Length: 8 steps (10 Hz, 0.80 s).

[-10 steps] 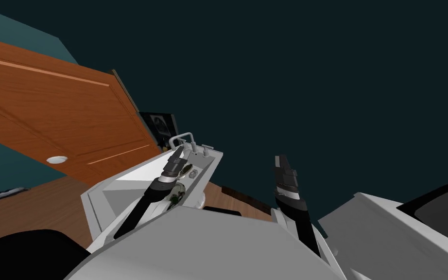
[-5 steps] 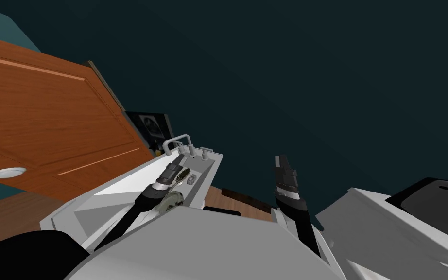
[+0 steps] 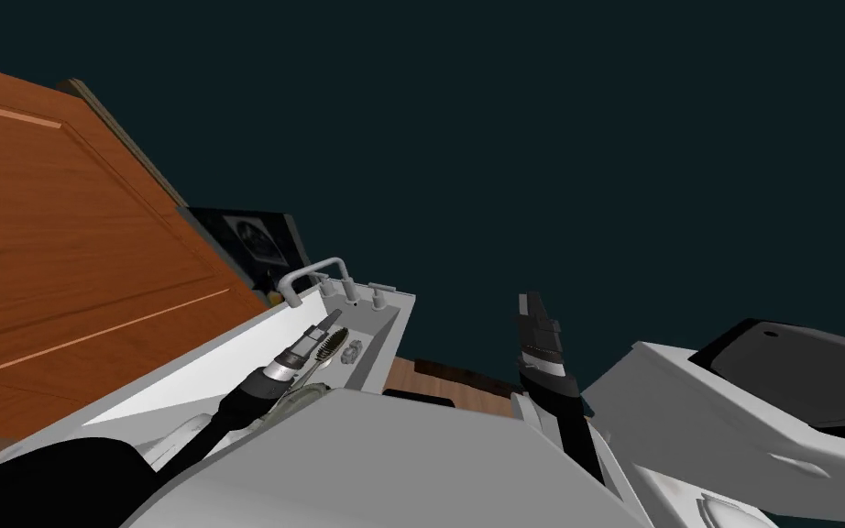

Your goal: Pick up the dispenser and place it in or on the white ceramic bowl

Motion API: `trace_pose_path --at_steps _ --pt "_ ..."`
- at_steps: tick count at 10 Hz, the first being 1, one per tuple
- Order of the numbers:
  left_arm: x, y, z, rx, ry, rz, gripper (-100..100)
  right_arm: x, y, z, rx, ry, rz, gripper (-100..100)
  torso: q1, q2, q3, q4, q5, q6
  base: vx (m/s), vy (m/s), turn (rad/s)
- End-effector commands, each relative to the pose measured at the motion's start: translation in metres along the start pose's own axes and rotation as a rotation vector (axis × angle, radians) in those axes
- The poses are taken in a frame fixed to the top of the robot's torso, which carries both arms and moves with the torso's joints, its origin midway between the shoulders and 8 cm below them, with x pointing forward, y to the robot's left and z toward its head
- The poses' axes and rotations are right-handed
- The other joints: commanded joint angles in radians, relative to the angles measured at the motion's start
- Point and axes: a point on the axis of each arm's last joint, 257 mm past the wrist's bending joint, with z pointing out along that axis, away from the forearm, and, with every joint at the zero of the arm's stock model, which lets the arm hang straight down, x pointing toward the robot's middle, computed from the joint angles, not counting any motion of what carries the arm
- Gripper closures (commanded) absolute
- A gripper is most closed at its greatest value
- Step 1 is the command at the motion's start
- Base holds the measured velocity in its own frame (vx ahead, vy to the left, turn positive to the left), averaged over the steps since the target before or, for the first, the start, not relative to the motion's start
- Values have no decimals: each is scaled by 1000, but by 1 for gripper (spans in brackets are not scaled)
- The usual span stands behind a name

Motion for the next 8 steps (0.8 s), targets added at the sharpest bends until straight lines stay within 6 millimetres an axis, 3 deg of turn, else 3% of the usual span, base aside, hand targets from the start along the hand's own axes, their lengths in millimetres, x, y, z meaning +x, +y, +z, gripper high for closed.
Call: trace_pose_path --at_steps 1,2,4,7,8 --pt "5 24 -23 -65 48 79 -100 0 0 0 0 0 0 0 0 0 0 0 0 0 80 4 -175" --pt "5 24 -23 -65 48 79 -100 0 0 0 0 0 0 0 -1 0 0 0 0 0 56 8 -48" --pt "11 53 -53 -147 109 171 -100 0 0 0 0 0 0 0 -1 1 1 0 0 0 51 -5 -136" --pt "13 67 -70 -189 141 215 -100 0 0 0 0 0 0 0 -3 1 1 0 -1 0 47 -12 -71" --pt "15 80 -88 -230 174 257 -100 0 0 0 0 0 0 0 -2 2 1 0 0 0 50 -14 -113"
